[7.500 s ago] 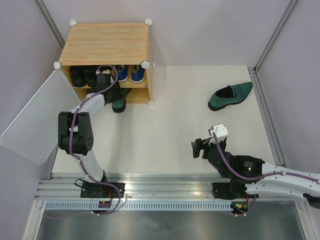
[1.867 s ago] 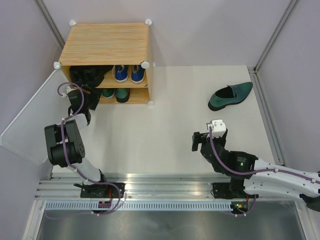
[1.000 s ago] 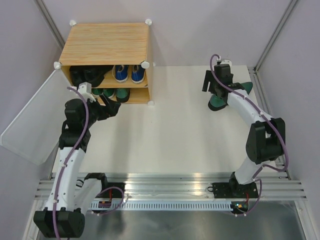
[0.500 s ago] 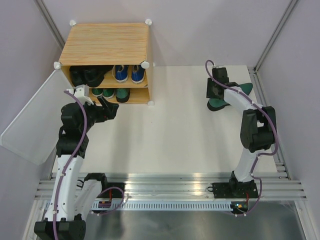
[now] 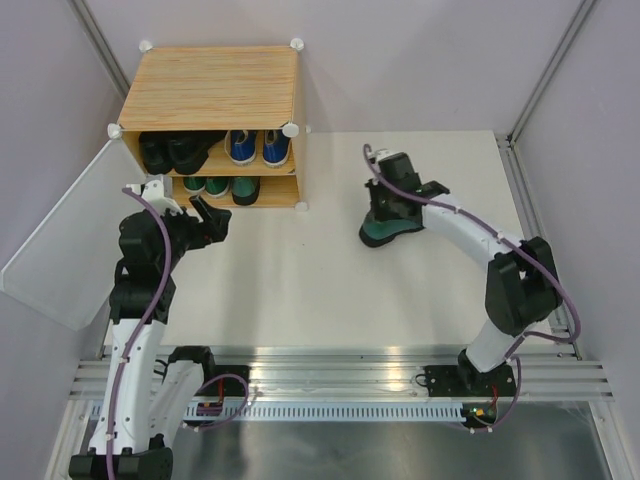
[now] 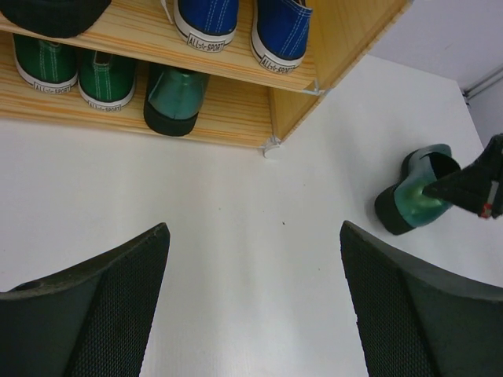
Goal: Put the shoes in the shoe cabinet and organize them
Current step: Move the shoe to the center of the board.
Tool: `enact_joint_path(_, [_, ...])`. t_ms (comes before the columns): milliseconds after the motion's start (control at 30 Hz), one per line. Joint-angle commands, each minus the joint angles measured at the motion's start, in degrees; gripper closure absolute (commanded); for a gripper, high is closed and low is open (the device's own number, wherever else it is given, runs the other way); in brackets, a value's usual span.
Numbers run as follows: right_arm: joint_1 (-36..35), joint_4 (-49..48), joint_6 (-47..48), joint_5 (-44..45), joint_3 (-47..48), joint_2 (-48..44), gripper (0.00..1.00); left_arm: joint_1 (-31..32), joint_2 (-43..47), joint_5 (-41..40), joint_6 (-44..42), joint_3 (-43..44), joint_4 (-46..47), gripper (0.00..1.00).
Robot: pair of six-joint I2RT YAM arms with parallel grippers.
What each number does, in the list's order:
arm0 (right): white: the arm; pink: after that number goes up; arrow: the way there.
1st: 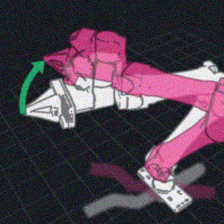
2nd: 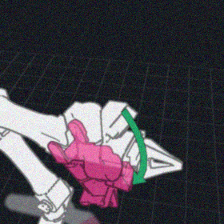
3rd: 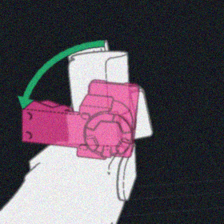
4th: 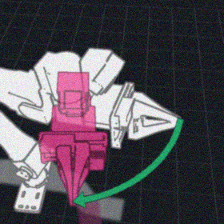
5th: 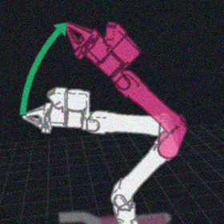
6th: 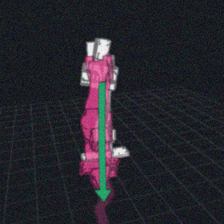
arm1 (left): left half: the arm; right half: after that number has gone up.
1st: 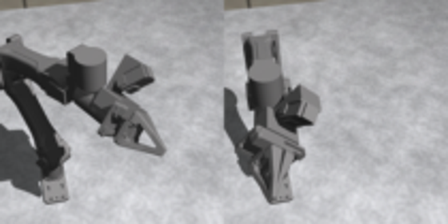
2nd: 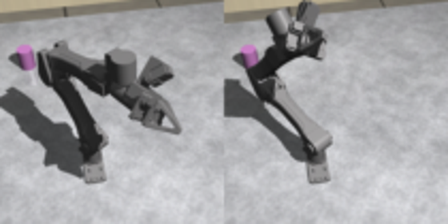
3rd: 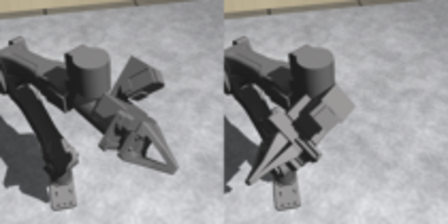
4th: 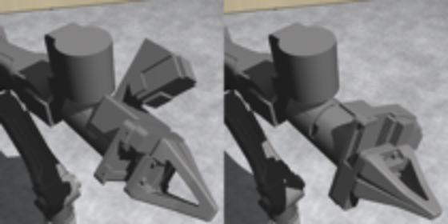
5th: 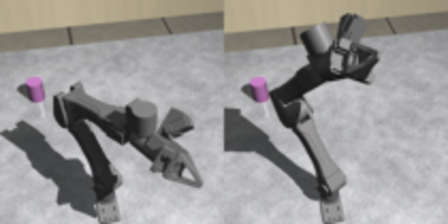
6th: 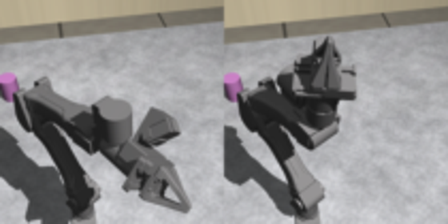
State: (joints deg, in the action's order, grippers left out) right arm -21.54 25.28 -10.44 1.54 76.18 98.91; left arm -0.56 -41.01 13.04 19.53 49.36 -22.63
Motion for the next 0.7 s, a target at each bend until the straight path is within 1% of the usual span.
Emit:
enact_joint_path(0, [-15.31,-0.33,2.6,-7.76,-1.56,-8.98,0.99,-0.06,1.11,-3.89,-2.13,2.4,-1.36,0.09])
enact_joint_path(67, [-22.54,0.21,2.7,-5.86,-4.09,-10.4,0.99,-0.06,1.03,-4.33,-1.87,2.4,-1.36,0.09])
enact_joint_path(100, [-26.06,0.3,3.14,-7.5,-4.98,-10.93,0.99,0.03,1.11,-4.42,-1.69,2.32,-1.36,0.09])
enact_joint_path(133, [-32.54,1.08,4.71,-7.69,-5.86,-11.63,0.99,-0.06,1.03,-4.51,-1.51,2.32,-1.27,0.09])
enact_joint_path(233, [-41.62,2.49,5.16,-5.94,-9.46,-12.34,0.97,0.03,1.11,-4.69,-1.34,2.32,-1.45,0.09])
enact_joint_path(267, [-42.78,2.93,4.99,-5.07,-9.91,-12.52,0.96,0.03,1.11,-4.69,-1.34,2.32,-1.45,0.09])
enact_joint_path(300, [-43.4,3.46,5.07,-4.62,-10.35,-12.69,0.91,-0.06,1.03,-4.69,-1.34,2.32,-1.45,0.09])
enact_joint_path(400, [-44.73,3.99,7.0,-4.7,-10.88,-12.69,0.87,-0.06,1.2,-4.25,-1.16,2.32,-1.45,0.09])
enact_joint_path(533, [-46.22,5.74,9.47,-5.76,-8.17,-9.37,0.77,-0.06,1.11,-4.69,-1.25,2.14,-1.45,0.09])
enact_joint_path(567, [-46.48,5.92,9.82,-5.93,-7.63,-8.74,0.74,-0.06,1.11,-4.86,-1.25,2.14,-1.45,0.09])
enact_joint_path(633, [-47.53,6.36,10.0,-6.11,-6.14,-7.08,0.63,0.03,1.2,-4.95,-1.42,2.14,-1.45,0.08])
enact_joint_path(667, [-47.98,6.62,11.65,-6.11,-5.7,-6.63,0.55,-0.06,1.2,-5.04,-1.42,2.14,-1.45,0.08])
